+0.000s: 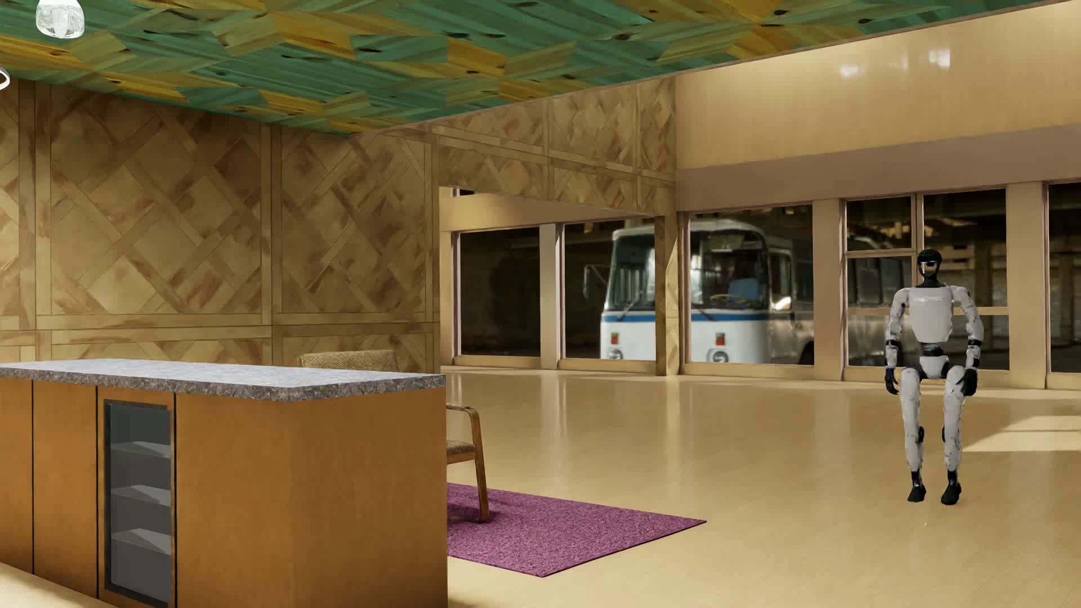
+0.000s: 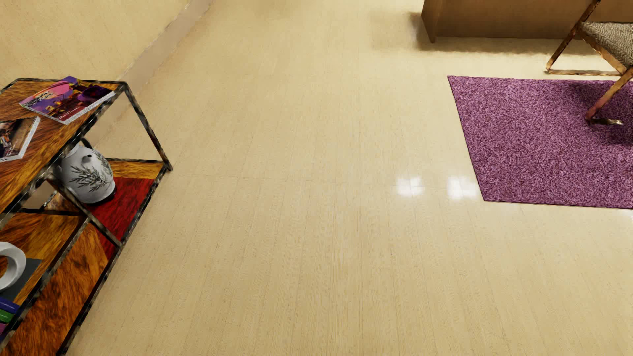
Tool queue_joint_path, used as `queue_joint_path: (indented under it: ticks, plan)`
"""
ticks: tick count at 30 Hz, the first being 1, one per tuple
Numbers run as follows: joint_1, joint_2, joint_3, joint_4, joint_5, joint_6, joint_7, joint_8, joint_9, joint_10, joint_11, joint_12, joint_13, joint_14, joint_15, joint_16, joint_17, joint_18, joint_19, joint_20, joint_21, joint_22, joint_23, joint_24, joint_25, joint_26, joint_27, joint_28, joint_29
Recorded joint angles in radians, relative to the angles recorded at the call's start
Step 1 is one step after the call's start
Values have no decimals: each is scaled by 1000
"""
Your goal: Go around the counter
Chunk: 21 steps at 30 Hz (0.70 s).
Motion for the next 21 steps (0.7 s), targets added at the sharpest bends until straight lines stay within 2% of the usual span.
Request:
queue_joint_path:
  ticks: [1, 2, 3, 6, 8, 10, 13, 16, 18, 19, 21]
  plan:
    - [1, -3, 2, -1, 3, 4, 0, 0, 2, 7, 98, 4, 4, 10, -37, 3, -3, 0, 0, -4, 6, -11, -1, 0, 0, 0, 0, 0, 0]
    - [2, -9, -10, -3, 11, 7, 0, 0, 3, 15, 254, 8, 11, 15, -162, 6, -5, 0, 0, -10, 8, -23, -1, 0, 0, 0, 0, 0, 0]
    - [-3, -42, -32, -10, 15, 9, 0, 0, 0, 26, 288, 10, 18, 15, -242, 7, -8, 0, 0, -12, -2, -33, -1, 0, 0, 0, 0, 0, 0]
    - [68, -221, -71, -35, -12, -13, 0, 0, 67, 46, 618, -1, 34, -23, -278, 33, -5, 0, 0, 10, -43, -102, -29, 0, 0, 0, 0, 0, 0]
    - [123, -351, -130, -25, -15, -11, 0, 0, 89, 27, 759, -21, 50, -100, -275, 39, -4, 0, 0, 25, -47, -155, -44, 0, 0, 0, 0, 0, 0]
    - [177, -456, -211, 12, -16, 19, 0, 0, 85, -8, 709, -45, 78, -174, -246, 19, -16, 0, 0, 57, -52, -175, -36, 0, 0, 0, 0, 0, 0]
    - [302, -584, -241, 27, -44, 22, 0, 0, 106, -50, 552, -90, 95, -319, -116, 40, -20, 0, 0, 25, -27, -219, 15, 0, 0, 0, 0, 0, 0]
    - [401, -659, -278, 40, -64, 18, 0, 0, 107, -58, 436, -130, 97, -360, -98, 41, -16, 0, 0, 5, 3, -209, 63, 0, 0, 0, 0, 0, 0]
    - [450, -687, -311, 67, -65, 25, 0, 0, 97, -43, 510, -123, 109, -305, -123, 35, -15, 0, 0, 17, -7, -165, 86, 0, 0, 0, 0, 0, 0]
    - [449, -694, -330, 81, -62, 36, 0, 0, 89, -5, 571, -106, 109, -226, -131, 27, -17, 0, 0, -2, -12, -143, 99, 0, 0, 0, 0, 0, 0]
    - [396, -652, -322, 116, -23, 59, 0, 0, 84, 191, 670, -71, 97, 57, -189, 15, -17, 0, 0, -45, 9, -58, 129, 0, 0, 0, 0, 0, 0]
